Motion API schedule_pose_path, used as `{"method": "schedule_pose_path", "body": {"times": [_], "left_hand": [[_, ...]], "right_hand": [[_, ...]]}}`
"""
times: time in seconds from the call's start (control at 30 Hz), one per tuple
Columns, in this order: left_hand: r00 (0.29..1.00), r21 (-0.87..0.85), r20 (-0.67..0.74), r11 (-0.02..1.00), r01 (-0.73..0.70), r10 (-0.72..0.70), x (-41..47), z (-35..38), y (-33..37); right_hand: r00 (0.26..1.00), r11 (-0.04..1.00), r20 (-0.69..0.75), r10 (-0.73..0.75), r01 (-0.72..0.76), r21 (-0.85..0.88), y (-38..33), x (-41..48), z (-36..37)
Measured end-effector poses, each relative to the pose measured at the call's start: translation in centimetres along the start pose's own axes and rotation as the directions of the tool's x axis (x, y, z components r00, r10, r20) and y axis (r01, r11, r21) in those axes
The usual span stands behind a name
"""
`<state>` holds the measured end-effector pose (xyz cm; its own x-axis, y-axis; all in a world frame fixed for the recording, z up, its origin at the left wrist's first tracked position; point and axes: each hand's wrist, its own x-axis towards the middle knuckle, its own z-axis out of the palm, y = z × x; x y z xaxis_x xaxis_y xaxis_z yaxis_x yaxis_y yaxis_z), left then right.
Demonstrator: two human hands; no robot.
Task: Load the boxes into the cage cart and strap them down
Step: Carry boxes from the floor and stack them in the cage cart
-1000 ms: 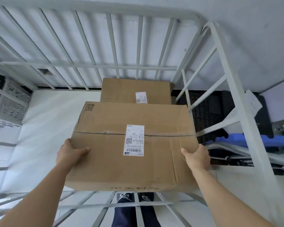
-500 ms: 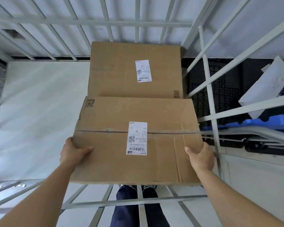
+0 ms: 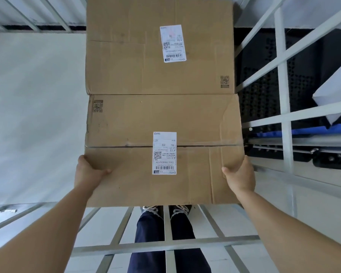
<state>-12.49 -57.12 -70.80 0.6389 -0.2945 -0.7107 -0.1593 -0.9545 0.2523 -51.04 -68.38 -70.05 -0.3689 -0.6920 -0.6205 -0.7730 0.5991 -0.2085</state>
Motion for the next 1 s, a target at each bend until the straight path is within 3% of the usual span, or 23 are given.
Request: {"method": "schedule_pose_path", "body": {"times": [0.4,0.57,0.83,1.0], "left_hand": [[0.989,0.274,0.147,0.960,-0.055,0.014,1.7,1.5,-0.8],[0.978,0.635,0.172,0.747,-0.199,0.115,0.2,-0.6,1.7],[0.871,0.742,0.218,0.505,-0.440,0.440,-7.8,-4.7,9.7],[0.801,0.802,0.249,0.348,-0.486,0.545,-14.8,-8.5,15.8]], "right_hand": [[0.972,0.971,0.233,-0.020,0.074,-0.226,-0.1,2.6,1.3],[0.957,0.876,0.279,-0.077,0.198,-0.439,-1.9,1.8,-0.8],[0.917,0.792,0.277,-0.286,0.389,-0.471,-6.7,-4.3,-8.0],[0.869,0.684,0.254,-0.425,0.492,-0.539,-9.4,-9.4,-14.6]]}}
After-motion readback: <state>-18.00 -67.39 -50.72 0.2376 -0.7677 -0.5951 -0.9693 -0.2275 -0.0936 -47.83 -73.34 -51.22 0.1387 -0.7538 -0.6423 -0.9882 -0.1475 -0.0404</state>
